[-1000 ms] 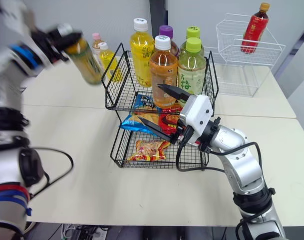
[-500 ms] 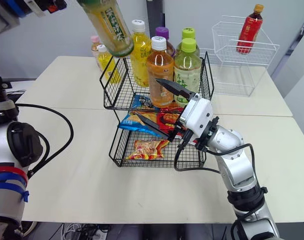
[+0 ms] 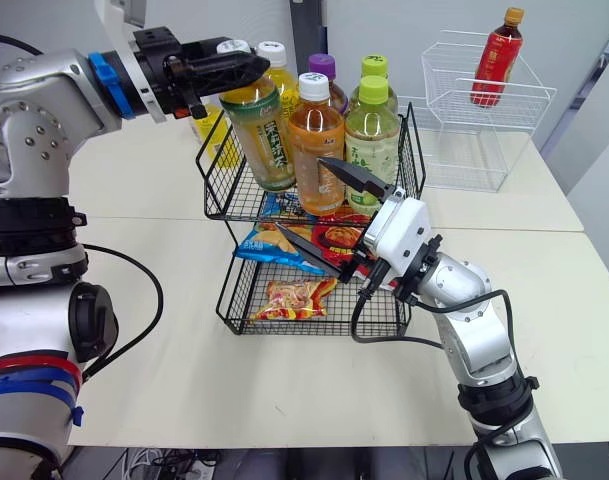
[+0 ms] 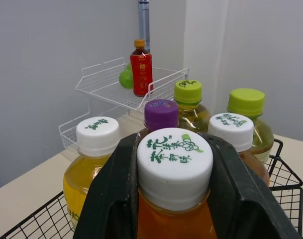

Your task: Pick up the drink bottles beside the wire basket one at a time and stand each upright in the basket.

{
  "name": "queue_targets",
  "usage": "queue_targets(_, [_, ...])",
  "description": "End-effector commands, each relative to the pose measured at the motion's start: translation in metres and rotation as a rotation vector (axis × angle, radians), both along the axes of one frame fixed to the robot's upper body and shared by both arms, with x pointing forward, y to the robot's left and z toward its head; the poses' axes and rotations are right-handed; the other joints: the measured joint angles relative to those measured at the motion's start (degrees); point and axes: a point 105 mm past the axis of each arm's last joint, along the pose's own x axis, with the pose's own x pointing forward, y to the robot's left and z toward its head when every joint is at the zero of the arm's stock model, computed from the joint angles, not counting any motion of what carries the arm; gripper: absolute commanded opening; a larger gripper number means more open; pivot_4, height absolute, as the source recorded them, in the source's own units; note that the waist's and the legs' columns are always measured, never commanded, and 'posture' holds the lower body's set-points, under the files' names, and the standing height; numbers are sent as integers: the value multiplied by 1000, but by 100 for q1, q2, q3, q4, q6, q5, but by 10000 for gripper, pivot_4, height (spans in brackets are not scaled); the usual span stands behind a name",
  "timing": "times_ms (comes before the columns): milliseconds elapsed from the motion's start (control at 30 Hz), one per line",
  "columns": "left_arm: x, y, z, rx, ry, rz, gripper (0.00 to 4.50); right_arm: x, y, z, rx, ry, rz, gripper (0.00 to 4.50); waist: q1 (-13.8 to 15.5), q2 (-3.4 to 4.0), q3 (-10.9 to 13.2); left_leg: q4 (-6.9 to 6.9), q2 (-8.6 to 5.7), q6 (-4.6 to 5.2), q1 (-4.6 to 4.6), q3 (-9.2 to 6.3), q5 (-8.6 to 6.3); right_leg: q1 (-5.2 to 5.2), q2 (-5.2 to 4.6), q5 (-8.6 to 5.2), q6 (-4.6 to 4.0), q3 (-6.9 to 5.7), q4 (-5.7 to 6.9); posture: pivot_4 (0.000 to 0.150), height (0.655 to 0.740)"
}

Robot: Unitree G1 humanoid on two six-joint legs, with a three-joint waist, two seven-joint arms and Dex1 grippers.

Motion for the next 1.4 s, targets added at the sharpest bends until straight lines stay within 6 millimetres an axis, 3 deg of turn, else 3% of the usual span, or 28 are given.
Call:
queue_targets(33, [-8, 2, 18, -15, -89, -9, 13608, -8, -2, 13, 22, -56, -11, 45000, 1, 0, 0, 0, 0, 0, 0, 0, 0, 0, 0, 0, 0, 1, 0, 1500, 7400])
queue_targets(67, [-7, 4, 18, -19, -87, -7, 13608, -8, -3, 13, 22, -56, -13, 45000, 1, 0, 0, 0, 0, 0, 0, 0, 0, 0, 0, 0, 0, 1, 0, 1500, 7400])
queue_targets(100, [-5, 5, 18, -23, -84, -4, 20769, -8, -3, 14, 22, -55, -13, 45000, 1, 0, 0, 0, 0, 0, 0, 0, 0, 0, 0, 0, 0, 1, 0, 1500, 7400])
queue_targets(367, [-7, 14, 22, -37, -99, -9, 44852, -6, -5, 16, 23, -50, -18, 45000, 0, 0, 0, 1, 0, 0, 3, 0, 0, 3, 0, 0, 1, 0, 0, 1500, 7400])
queue_targets(500, [-14, 21, 35, -81, -124, -10, 44852, -6, -8, 19, 35, -73, -26, 45000, 0, 0, 0, 0, 0, 0, 4, 0, 0, 3, 0, 0, 1, 0, 0, 1500, 7400])
queue_targets(633, [-21, 42, 47, -109, -173, 42, 44852, -6, -25, 47, 136, -169, -77, 45000, -14, 0, 0, 0, -1, 0, 6, 3, 0, 2, 0, -1, 1, 4, 1, 1500, 7400])
queue_targets(733, [-20, 78, 56, -110, -254, 221, 44852, 7, -61, 74, 211, -248, -243, 45000, -7, 0, 0, -3, 0, -1, 12, 2, 1, 7, 0, -1, 3, 2, 1, 1500, 7400])
queue_targets(833, [-22, 101, 62, -129, -312, 338, 44852, 21, -90, 87, 221, -295, -369, 45000, 4, 0, 0, -2, -2, -1, 17, 6, 1, 12, 0, 1, -1, 5, 1, 1500, 7400])
queue_targets(900, [-22, 124, 59, -138, -363, 447, 44852, 41, -129, 96, 259, -283, -524, 45000, 10, 0, -1, -5, -2, -1, 21, 9, 0, 15, -1, 0, -1, 6, -1, 1500, 7400])
queue_targets(933, [-22, 134, 52, -131, -373, 488, 44852, 49, -145, 96, 277, -264, -582, 45000, 10, 2, -2, -8, -2, 0, 28, 14, 0, 18, -1, 1, -1, 11, 0, 1500, 7400])
queue_targets(1033, [-17, 160, 19, -106, -337, 579, 44852, 78, -179, 71, 251, -92, -688, 45000, 8, 10, -7, -15, -1, -1, 49, 24, 0, 32, -3, 1, -2, 19, 0, 1500, 7400])
queue_targets(1167, [-11, 198, -50, -37, -187, 688, 44852, 104, -208, 5, 95, 181, -751, 45000, -14, 12, -7, -16, 5, -1, 49, 24, 0, 35, -1, -1, -6, 14, -1, 1500, 7400])
queue_targets(1233, [-9, 213, -96, 5, -67, 727, 44852, 108, -217, -36, -16, 338, -746, 45000, -20, 15, -8, -18, 4, 0, 53, 31, 0, 35, -2, -1, -6, 20, -2, 1500, 7400])
queue_targets(1400, [-15, 220, -166, 83, 115, 721, 44852, 98, -227, -94, -154, 593, -689, 45000, -9, 16, -6, -18, 7, 2, 35, 30, -1, 15, -2, -1, -5, 17, 1, 1500, 7400])
